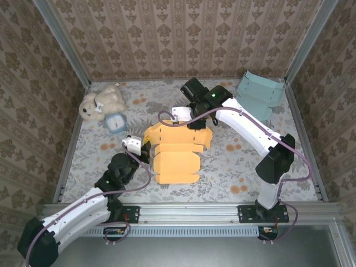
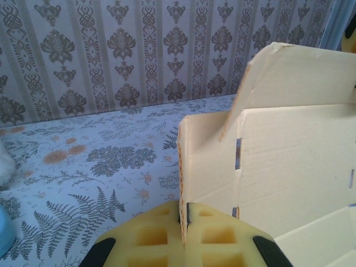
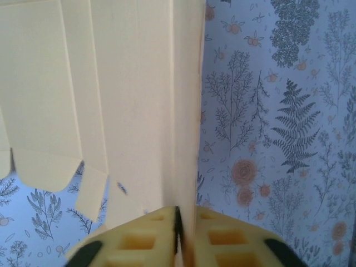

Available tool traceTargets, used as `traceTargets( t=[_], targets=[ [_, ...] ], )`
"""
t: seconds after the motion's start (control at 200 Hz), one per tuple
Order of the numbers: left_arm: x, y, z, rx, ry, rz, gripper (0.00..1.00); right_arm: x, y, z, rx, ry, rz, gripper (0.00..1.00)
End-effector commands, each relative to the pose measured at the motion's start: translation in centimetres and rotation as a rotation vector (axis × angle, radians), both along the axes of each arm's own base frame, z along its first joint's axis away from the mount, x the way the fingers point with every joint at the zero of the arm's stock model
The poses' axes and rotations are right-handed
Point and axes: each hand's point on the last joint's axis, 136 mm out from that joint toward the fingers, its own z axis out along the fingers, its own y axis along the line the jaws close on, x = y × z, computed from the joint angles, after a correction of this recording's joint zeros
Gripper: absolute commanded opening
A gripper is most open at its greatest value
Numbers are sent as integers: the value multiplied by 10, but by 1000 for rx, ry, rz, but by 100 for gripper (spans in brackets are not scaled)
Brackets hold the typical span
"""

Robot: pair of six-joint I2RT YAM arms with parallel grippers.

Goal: Fold the paper box

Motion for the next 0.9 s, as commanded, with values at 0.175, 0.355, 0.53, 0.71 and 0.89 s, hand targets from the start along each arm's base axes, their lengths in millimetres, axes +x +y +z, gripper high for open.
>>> traceTargets(
  t=[0.175,0.355,0.53,0.71,0.89],
  targets=[
    [4,6,16,-28,-34,38,0,-1,-5,-2,5,51,-60,0],
    [6,29,22,-94,20,162,26,13,-13,-3,43,40,-196,0],
    [-10,58,34,-251,106,244,22,14,-24,-13,22,42,-253,0],
    [-30,32,53,-519,181,36,20,15,-31,-16,14,46,-294,0],
    [-19,-17,50,-463,330,-60,17,5,-32,-28,25,79,-270,0]
  ],
)
